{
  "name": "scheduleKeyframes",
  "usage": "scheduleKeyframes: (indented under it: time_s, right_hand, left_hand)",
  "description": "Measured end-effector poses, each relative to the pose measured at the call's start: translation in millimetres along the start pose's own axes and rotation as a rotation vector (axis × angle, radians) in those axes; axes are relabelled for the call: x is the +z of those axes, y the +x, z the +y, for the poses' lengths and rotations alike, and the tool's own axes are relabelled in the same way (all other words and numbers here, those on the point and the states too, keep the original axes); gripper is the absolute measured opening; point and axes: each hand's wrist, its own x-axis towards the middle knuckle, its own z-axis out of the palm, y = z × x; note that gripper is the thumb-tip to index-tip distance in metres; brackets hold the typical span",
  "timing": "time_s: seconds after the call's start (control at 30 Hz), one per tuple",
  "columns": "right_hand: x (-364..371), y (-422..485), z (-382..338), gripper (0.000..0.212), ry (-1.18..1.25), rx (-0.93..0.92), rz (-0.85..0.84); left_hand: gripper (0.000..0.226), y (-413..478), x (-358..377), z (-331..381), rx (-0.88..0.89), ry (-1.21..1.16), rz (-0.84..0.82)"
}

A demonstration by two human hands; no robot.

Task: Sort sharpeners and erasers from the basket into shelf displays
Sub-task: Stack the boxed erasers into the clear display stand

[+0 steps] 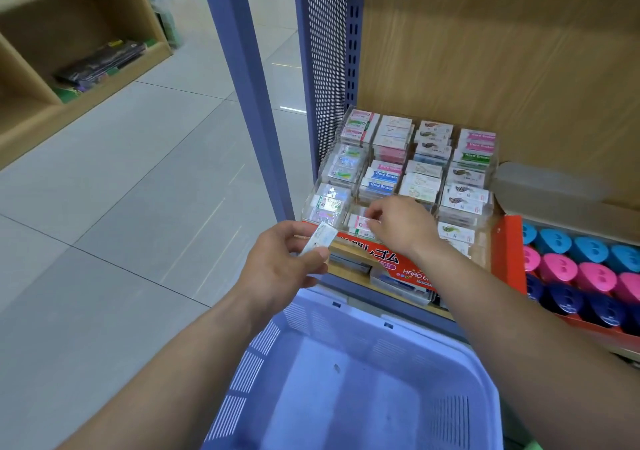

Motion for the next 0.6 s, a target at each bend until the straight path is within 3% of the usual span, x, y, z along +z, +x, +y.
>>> scheduleKeyframes:
  time_s: [0.13, 0.2, 0.3, 0.4, 0.5, 0.6]
  right_hand:
    - [-5, -5, 2, 0.026, -0.003, -0.059, -0.074]
    - [-16, -16, -1, 0.031, 0.067, -0.054, -0.026]
    - [-35, -46, -13, 0.022, 0.422, -0.046, 0.063]
    - [-45, -75, -24, 0.02, 0.788, -0.026, -0.075]
    - [-58, -92, -24, 0.02, 1.002, 0.007, -0.09]
    - [-71, -99, -15, 0.018, 1.048, -0.01, -0.073]
  left_hand:
    - [0.023, 0, 2, 1, 0.012, 0.015, 0.009]
    - [0.022, 1, 5, 1, 0.037, 0.015, 0.017]
    - [0.024, 1, 12, 4, 0.088, 0.066, 0.009]
    - [0.026, -2, 23, 10, 0.124, 0.082, -0.027]
    - [0.029, -6, 34, 18, 0.134, 0.059, -0.045]
    - [0.027, -8, 44, 24, 0.134, 0.028, -0.017]
